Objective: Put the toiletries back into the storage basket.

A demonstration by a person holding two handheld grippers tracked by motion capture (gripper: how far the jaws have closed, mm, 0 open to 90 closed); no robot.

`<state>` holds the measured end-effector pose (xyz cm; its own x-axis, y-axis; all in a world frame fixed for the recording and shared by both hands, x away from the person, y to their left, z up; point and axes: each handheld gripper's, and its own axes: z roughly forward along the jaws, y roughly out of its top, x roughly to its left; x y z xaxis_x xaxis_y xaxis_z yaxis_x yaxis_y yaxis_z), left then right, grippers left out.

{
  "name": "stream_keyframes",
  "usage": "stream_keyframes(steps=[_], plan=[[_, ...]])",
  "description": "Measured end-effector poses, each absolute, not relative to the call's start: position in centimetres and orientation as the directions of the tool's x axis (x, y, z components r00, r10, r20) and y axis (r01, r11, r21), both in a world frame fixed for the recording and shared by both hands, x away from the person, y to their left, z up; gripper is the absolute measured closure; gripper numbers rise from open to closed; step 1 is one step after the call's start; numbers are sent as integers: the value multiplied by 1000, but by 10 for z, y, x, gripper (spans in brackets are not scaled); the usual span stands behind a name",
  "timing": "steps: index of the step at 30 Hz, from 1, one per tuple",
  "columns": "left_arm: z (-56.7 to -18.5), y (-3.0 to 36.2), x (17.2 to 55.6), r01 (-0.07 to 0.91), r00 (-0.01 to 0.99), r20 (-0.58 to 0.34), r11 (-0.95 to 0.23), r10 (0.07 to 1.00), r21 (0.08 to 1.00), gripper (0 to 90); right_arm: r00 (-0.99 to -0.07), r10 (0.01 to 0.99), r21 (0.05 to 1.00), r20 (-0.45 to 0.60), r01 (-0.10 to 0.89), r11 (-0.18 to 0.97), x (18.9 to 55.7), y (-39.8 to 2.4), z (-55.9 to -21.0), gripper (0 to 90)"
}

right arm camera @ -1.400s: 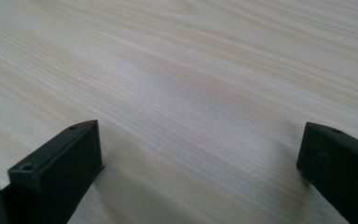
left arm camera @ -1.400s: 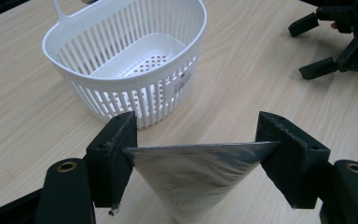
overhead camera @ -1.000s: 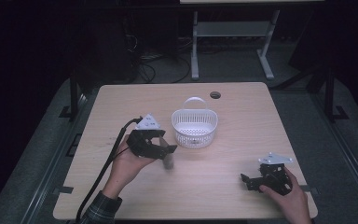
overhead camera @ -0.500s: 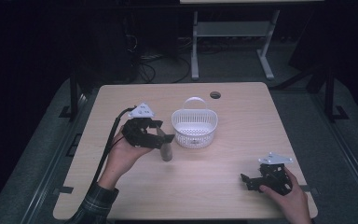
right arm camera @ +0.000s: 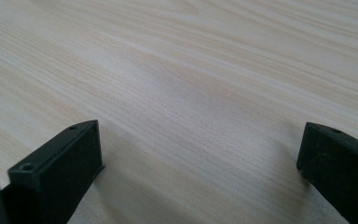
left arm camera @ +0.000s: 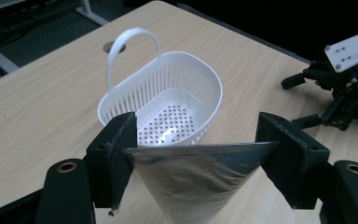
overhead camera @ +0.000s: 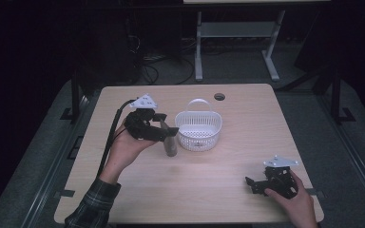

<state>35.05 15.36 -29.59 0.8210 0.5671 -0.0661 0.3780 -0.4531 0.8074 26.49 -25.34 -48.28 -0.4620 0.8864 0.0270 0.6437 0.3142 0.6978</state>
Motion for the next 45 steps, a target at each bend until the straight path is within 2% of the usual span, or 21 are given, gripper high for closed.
stream_keyframes(steps=[27, 45], plan=[[-262, 138, 376, 350, 836, -57, -449, 546, 822, 296, -462, 886, 698, 27, 644, 314, 265, -253, -483, 0], [-231, 107, 392, 301, 858, 4, -507, 514, 808, 296, -462, 887, 698, 26, 643, 315, 265, -253, -483, 0]])
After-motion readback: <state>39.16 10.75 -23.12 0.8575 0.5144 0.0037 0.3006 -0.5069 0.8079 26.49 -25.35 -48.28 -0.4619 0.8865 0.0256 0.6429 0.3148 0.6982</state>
